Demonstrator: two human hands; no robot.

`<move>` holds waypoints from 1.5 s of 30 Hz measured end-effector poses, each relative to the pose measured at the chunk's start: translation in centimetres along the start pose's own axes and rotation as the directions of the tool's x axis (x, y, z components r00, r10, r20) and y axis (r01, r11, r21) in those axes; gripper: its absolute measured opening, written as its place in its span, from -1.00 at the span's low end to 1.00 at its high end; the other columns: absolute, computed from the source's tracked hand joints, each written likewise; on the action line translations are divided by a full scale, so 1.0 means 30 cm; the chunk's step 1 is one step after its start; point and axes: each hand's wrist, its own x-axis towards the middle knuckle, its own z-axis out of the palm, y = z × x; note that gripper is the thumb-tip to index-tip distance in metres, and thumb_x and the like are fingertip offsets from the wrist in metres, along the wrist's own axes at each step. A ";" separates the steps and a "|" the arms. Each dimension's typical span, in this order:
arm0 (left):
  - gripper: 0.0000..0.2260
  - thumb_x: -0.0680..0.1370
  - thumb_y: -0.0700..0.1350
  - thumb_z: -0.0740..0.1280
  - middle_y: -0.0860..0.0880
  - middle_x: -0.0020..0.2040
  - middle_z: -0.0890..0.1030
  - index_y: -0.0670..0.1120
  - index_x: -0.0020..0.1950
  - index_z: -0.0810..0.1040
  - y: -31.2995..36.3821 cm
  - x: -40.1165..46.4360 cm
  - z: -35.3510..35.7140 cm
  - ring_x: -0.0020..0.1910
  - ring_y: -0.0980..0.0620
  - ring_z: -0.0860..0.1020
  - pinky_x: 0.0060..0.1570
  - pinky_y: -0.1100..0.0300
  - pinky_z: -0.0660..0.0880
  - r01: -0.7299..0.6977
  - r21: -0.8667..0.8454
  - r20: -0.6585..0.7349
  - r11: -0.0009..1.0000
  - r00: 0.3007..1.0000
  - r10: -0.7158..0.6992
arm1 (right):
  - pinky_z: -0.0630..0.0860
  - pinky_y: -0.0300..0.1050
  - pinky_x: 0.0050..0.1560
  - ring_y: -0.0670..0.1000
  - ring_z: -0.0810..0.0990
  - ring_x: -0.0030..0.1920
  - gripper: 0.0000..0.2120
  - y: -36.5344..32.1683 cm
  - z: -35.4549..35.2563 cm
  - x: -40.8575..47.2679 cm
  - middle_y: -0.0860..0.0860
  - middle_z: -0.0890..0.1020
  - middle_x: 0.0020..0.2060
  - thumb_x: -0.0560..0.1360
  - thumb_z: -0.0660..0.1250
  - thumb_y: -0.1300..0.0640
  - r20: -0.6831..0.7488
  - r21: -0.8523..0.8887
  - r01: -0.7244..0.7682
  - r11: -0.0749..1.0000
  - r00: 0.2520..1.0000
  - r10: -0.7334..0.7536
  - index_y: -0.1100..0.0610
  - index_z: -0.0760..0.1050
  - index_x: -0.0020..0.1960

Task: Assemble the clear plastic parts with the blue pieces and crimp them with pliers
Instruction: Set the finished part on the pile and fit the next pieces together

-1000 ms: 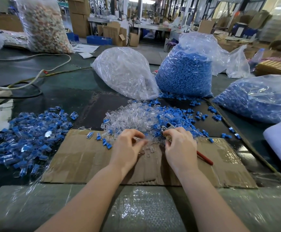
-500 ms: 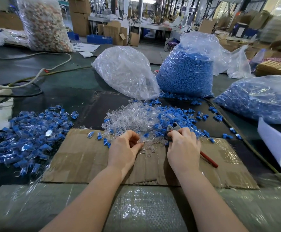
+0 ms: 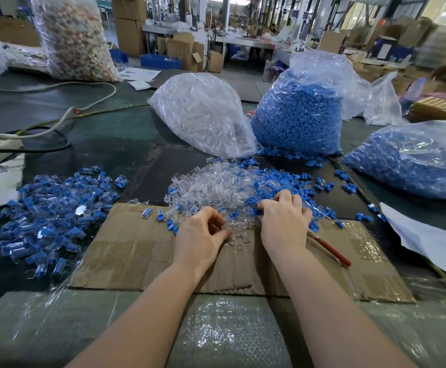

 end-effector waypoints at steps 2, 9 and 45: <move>-0.76 0.37 -0.16 0.51 0.12 -0.32 0.55 0.08 -0.27 0.47 0.001 0.000 -0.001 -0.32 0.23 0.49 -0.31 0.48 0.39 0.001 -0.005 -0.002 1.000 1.000 -0.001 | 0.24 0.03 0.19 0.07 0.31 0.16 -0.81 0.002 0.007 0.005 0.03 0.38 0.13 0.57 0.21 0.17 -0.023 0.000 -0.002 1.000 1.000 0.002 -0.01 0.53 0.10; -0.72 0.36 -0.16 0.52 0.13 -0.33 0.53 0.09 -0.25 0.43 0.007 0.000 -0.006 -0.35 0.25 0.46 -0.32 0.50 0.37 -0.029 -0.006 -0.002 1.000 1.000 0.029 | 0.23 0.00 0.17 0.07 0.32 0.13 -0.82 0.010 0.030 -0.002 0.02 0.40 0.09 0.59 0.16 0.16 -0.092 -0.010 0.032 0.999 0.995 -0.033 0.03 0.52 0.07; -0.82 0.45 -0.16 0.44 0.16 -0.21 0.56 0.11 -0.24 0.54 0.005 -0.003 -0.009 -0.23 0.24 0.51 -0.22 0.53 0.38 -0.042 -0.067 0.026 0.997 0.999 0.044 | 0.24 0.06 0.18 0.11 0.29 0.16 -0.78 0.011 0.044 -0.001 0.06 0.36 0.17 0.57 0.13 0.22 -0.062 -0.004 0.058 0.998 0.996 -0.058 0.07 0.52 0.06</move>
